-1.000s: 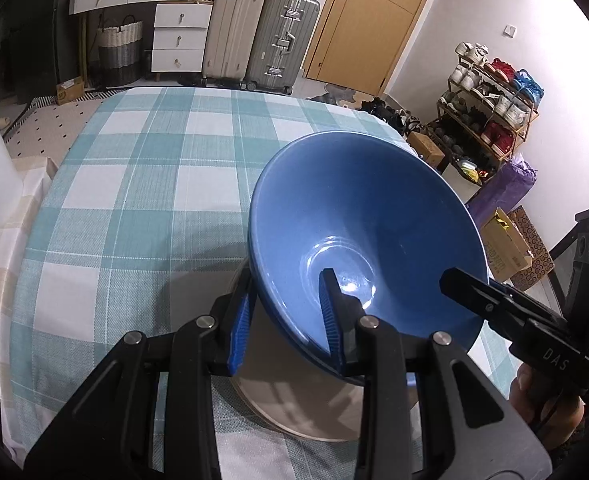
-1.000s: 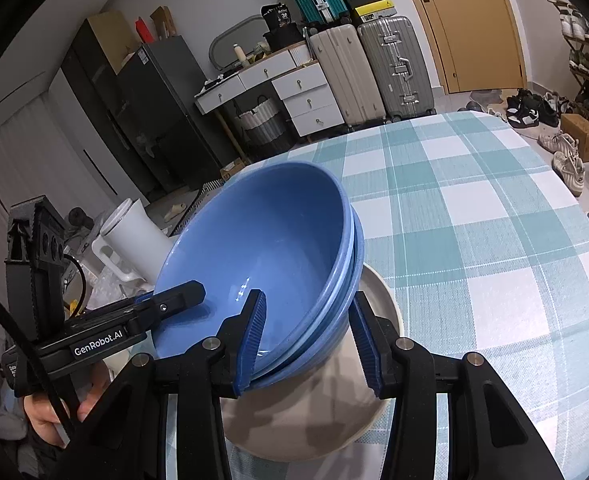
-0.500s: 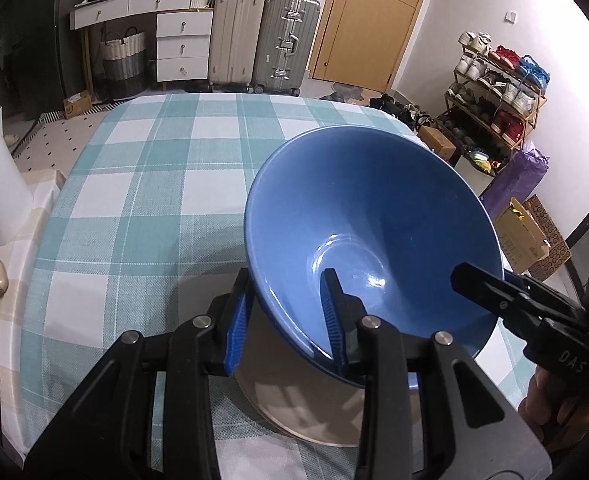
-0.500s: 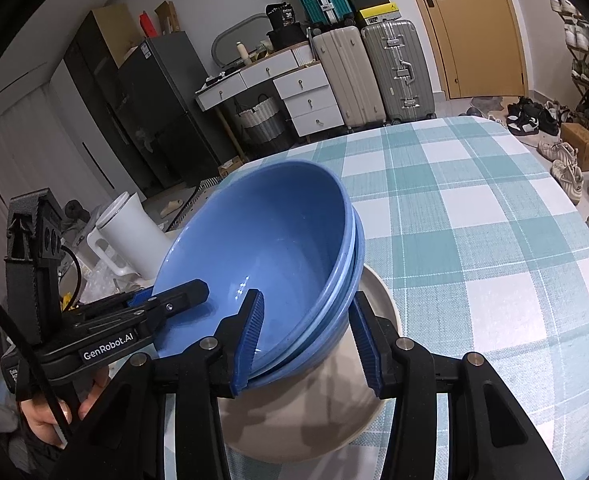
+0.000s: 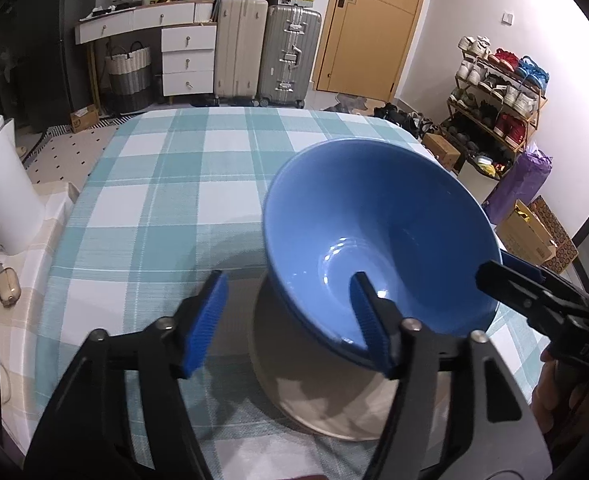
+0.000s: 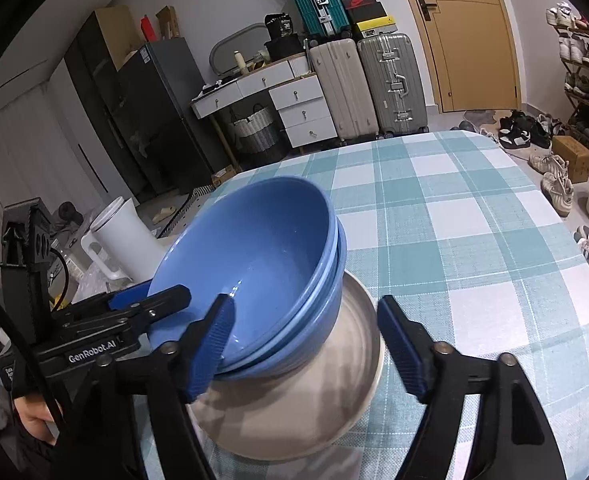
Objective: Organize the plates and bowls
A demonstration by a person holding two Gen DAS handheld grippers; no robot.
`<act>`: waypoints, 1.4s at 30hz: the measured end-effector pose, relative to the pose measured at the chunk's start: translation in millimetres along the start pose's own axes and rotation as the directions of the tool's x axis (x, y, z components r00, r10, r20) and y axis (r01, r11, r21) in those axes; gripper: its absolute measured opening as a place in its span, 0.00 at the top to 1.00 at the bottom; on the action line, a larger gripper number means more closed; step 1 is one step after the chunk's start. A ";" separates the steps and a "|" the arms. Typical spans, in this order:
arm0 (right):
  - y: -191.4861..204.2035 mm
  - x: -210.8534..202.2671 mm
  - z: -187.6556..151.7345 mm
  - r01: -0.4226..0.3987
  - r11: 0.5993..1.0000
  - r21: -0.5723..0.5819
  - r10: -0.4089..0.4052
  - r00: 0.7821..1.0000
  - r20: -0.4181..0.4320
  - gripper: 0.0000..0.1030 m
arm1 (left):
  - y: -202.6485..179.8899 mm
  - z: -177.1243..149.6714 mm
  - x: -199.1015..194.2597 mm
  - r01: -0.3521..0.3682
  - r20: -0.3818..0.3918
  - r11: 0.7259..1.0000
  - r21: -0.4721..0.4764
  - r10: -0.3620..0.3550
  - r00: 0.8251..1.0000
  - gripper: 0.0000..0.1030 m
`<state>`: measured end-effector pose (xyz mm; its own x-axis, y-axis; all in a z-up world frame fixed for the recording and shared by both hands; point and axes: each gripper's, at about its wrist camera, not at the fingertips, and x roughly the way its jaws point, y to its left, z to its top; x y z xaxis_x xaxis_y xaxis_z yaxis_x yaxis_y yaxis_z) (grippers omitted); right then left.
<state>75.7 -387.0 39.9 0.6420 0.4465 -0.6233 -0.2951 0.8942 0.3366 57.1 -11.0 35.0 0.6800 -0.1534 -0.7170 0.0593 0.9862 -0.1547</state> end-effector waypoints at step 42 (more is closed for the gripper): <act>-41.3 -38.1 -58.1 -0.056 0.932 -0.357 0.160 0.950 0.269 0.01 | 42.2 -79.2 -47.2 0.025 0.358 0.993 0.117 -0.066 0.931 0.01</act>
<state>22.4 -439.1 8.8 0.7529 0.5582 -0.3487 -0.5635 0.8204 0.0967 -30.3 32.8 8.5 0.8913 -0.1853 -0.4139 0.1613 0.9826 -0.0926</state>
